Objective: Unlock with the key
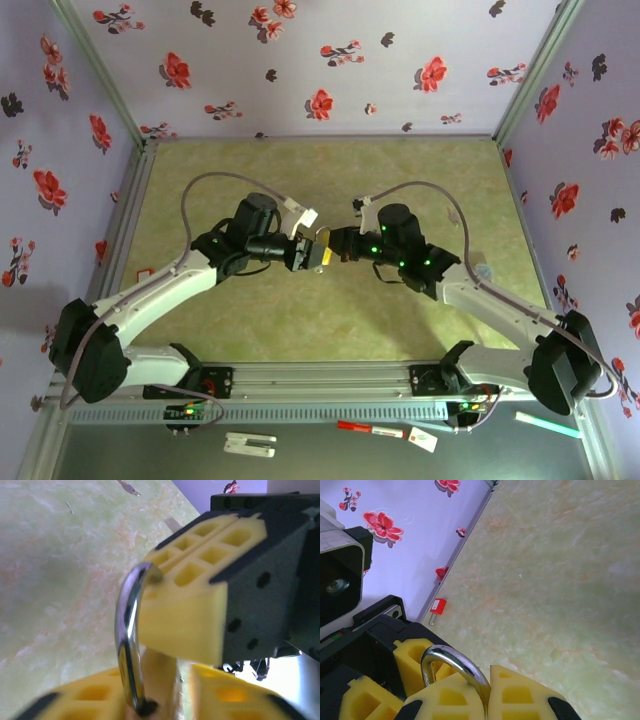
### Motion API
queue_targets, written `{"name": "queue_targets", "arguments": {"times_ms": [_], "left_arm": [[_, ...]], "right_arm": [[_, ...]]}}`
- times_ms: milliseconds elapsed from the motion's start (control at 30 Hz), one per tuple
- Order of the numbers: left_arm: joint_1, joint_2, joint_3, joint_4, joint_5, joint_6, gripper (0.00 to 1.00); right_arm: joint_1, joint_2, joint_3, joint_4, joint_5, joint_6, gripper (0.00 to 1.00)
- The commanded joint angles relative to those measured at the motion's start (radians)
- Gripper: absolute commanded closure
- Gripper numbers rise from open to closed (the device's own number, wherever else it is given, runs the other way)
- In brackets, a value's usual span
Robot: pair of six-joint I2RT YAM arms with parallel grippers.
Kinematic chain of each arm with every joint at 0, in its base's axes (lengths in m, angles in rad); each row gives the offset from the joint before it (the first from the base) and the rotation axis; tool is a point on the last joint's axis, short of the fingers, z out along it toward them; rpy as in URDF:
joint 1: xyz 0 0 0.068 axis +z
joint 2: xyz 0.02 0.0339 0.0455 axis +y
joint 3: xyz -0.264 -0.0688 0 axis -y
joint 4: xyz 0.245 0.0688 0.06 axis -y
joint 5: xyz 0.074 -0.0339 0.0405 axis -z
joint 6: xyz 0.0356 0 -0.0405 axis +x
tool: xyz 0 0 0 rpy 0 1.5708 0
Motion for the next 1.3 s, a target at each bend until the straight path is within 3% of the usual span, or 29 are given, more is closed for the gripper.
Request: {"name": "queue_targets", "arguments": {"times_ms": [0, 33, 333, 633, 867, 1267], "left_arm": [[0.016, -0.019, 0.051, -0.039, -0.054, 0.005, 0.09], [0.032, -0.03, 0.048, -0.044, -0.062, -0.01, 0.0], [0.218, -0.221, -0.062, 0.117, -0.023, -0.237, 0.0], [0.272, -0.224, -0.095, 0.104, -0.004, -0.265, 0.0], [0.29, -0.228, -0.114, 0.067, -0.004, -0.251, 0.0], [0.33, -0.252, -0.121, -0.019, -0.016, -0.236, 0.0]], "right_arm": [[-0.016, -0.037, 0.02, -0.046, 0.113, 0.003, 1.0], [-0.016, -0.038, 0.028, -0.067, 0.123, -0.005, 1.0], [-0.016, -0.042, 0.04, -0.153, 0.174, -0.033, 1.0], [-0.017, -0.026, 0.042, -0.243, 0.211, -0.035, 1.0], [-0.015, -0.017, 0.037, -0.455, 0.333, -0.044, 1.0], [0.008, 0.27, 0.159, -0.63, 0.485, -0.046, 1.0]]}}
